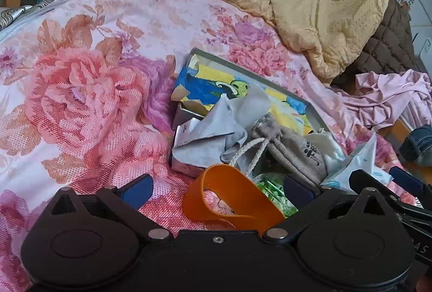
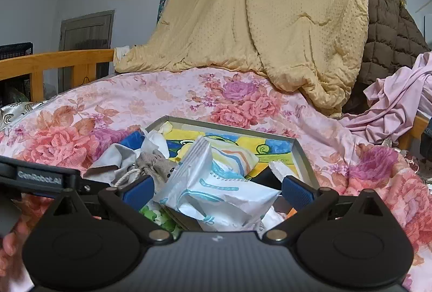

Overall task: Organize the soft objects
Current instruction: 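Move the left tool to the orange strap while the right tool approaches the white wrapped packet, then close the left tool on the orange strap while the right tool grasps the white packet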

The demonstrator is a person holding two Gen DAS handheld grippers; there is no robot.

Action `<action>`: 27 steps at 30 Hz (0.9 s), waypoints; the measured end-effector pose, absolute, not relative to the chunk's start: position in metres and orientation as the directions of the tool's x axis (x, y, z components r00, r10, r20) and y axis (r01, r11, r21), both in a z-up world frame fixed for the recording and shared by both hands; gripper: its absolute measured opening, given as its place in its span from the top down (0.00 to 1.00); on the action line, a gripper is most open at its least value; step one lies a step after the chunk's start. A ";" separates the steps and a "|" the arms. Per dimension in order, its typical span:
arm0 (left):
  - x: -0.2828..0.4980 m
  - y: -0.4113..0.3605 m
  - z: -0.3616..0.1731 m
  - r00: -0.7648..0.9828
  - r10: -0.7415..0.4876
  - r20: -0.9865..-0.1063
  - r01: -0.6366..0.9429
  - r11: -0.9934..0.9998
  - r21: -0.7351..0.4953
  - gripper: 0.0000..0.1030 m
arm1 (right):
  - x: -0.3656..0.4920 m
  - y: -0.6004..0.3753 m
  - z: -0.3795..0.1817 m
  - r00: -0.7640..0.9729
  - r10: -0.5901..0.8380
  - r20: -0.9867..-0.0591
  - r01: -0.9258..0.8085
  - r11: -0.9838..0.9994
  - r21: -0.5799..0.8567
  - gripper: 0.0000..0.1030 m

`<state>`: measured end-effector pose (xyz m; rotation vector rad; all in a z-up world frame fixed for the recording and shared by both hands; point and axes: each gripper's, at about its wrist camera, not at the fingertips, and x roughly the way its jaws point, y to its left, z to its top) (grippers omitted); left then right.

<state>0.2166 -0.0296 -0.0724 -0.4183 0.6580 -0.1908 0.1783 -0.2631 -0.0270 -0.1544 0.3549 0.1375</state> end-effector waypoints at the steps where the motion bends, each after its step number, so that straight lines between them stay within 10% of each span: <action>1: 0.218 -0.031 -0.074 0.776 -0.297 -0.556 0.036 0.901 -0.432 0.01 | 0.179 -0.263 -0.027 0.930 0.104 -0.354 -0.158 0.979 -0.128 0.00; 8: 0.233 -0.028 -0.082 0.772 -0.300 -0.561 -0.015 0.873 -0.488 0.03 | 0.180 -0.262 -0.031 0.925 0.100 -0.367 -0.159 0.978 -0.135 0.00; 27: 0.222 -0.022 -0.084 0.728 -0.287 -0.622 -0.103 0.852 -0.514 0.48 | 0.179 -0.260 -0.035 0.914 0.134 -0.384 -0.192 0.975 -0.116 0.01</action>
